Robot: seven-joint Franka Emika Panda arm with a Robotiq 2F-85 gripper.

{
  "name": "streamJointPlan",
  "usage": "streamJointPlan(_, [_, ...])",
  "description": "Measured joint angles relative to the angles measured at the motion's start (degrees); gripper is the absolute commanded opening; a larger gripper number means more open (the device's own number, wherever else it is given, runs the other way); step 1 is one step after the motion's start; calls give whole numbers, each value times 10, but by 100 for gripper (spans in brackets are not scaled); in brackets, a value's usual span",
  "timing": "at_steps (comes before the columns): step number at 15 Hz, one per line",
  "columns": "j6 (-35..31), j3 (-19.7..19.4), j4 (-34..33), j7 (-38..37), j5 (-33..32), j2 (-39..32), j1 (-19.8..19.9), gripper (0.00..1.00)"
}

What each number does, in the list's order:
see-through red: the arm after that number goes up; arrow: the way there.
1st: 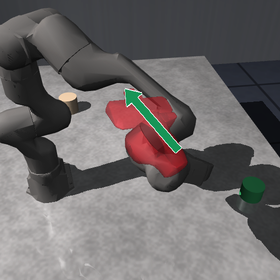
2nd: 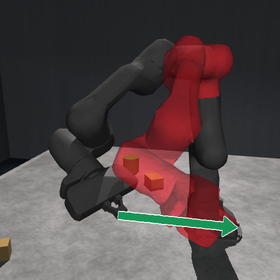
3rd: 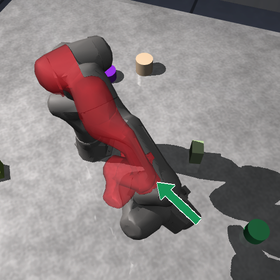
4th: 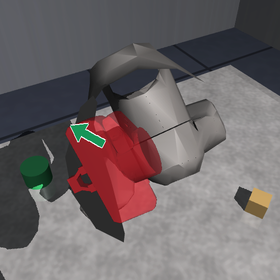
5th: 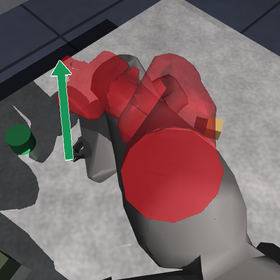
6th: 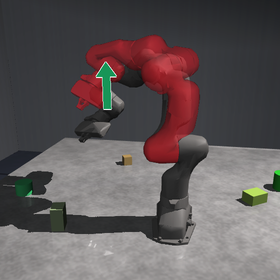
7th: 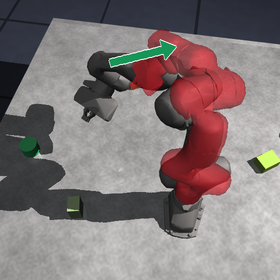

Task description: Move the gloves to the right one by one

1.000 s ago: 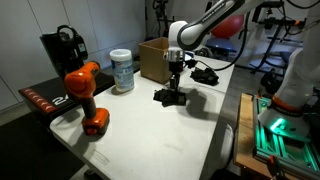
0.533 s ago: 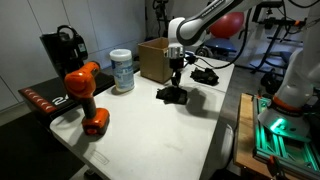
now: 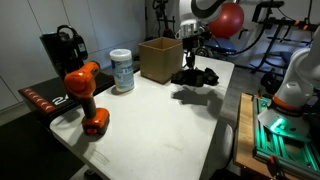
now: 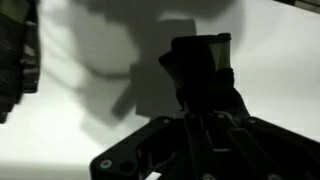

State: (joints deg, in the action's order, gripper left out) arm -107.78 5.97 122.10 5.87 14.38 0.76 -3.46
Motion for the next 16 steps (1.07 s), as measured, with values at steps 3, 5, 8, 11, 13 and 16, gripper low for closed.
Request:
streamJointPlan(3, [-2, -27, 32, -22, -55, 76, 17, 2])
streamJointPlan(5, [-7, -48, 53, -32, -84, 119, 36, 2])
streamJointPlan(8, [-18, -89, 86, -31, -90, 161, 68, 2])
streamJointPlan(11, [-53, -129, 119, -18, -89, 176, 93, 2])
streamJointPlan(13, [-84, -150, 140, -4, -79, 175, 102, 2])
streamJointPlan(16, [-112, -171, 166, 30, -31, 165, 103, 2])
